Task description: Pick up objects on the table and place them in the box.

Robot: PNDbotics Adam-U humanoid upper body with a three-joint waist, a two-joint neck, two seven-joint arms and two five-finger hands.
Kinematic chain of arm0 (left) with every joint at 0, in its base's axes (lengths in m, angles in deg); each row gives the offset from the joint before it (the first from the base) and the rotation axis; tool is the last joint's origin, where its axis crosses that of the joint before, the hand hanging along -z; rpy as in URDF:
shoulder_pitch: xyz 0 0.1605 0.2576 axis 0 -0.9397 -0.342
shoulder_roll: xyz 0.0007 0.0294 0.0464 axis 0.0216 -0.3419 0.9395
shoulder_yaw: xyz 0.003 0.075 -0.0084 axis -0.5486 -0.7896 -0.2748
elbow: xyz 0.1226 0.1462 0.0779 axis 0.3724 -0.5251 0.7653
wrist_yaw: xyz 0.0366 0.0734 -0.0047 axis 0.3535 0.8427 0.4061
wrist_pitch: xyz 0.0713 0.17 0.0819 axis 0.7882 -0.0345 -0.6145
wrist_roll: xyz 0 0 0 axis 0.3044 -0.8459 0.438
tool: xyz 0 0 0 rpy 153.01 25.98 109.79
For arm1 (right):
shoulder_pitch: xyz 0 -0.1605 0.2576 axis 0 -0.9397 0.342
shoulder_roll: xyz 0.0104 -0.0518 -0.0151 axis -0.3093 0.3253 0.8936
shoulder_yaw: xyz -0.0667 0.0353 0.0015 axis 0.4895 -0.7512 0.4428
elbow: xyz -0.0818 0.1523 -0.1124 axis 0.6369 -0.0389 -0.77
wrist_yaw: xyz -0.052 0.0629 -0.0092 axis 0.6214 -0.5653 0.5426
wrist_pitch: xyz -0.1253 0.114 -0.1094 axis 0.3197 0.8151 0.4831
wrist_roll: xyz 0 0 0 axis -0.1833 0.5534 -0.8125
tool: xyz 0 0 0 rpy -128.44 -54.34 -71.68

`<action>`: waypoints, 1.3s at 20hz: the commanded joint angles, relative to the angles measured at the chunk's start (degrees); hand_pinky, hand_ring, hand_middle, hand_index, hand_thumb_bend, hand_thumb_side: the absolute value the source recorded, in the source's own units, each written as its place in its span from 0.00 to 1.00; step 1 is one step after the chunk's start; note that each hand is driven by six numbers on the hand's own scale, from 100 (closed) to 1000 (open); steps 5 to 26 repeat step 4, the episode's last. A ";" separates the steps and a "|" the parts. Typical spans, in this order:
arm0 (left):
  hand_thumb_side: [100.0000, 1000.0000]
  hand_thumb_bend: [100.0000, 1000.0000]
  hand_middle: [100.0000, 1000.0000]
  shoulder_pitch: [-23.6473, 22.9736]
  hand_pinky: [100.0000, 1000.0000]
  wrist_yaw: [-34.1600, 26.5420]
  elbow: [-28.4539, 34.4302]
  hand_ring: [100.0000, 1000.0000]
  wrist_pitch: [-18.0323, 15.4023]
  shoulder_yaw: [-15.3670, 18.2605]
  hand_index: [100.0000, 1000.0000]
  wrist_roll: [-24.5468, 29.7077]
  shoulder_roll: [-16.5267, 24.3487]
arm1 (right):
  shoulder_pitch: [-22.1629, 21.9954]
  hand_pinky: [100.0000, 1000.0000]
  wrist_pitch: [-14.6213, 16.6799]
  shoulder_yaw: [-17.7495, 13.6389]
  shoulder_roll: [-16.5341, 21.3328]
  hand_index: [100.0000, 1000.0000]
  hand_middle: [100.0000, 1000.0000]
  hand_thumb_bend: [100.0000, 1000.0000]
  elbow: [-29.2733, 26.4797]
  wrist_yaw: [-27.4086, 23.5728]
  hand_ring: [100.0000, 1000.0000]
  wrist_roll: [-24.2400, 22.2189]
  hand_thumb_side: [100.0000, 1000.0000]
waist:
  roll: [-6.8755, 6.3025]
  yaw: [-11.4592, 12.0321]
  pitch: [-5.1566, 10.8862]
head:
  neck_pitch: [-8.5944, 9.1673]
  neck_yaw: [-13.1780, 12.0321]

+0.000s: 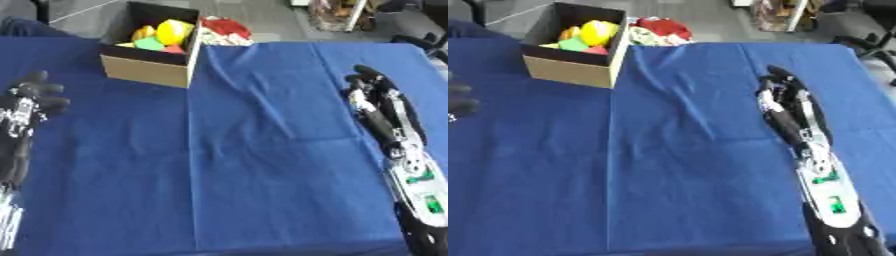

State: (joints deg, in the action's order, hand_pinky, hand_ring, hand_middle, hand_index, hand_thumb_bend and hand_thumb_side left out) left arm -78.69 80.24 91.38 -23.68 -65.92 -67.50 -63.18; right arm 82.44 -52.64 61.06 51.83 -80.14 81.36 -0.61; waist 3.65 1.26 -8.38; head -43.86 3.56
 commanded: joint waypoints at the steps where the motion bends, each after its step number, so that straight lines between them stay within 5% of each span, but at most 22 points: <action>1: 0.76 0.00 0.67 0.38 0.73 0.68 0.51 0.66 -0.17 0.20 0.88 0.34 0.04 | 0.01 0.72 -0.27 0.19 0.41 0.83 0.65 0.00 -1.38 -1.45 0.60 0.66 0.40 | -0.78 -0.03 0.08 | -0.26 -0.98; 26: 0.76 0.00 0.66 0.42 0.73 0.72 0.49 0.66 -0.14 0.26 0.88 0.28 -0.21 | -0.29 0.72 -0.44 0.72 0.30 0.83 0.64 0.00 -1.37 -1.45 0.60 0.53 0.40 | -0.94 0.06 0.19 | -0.26 -1.23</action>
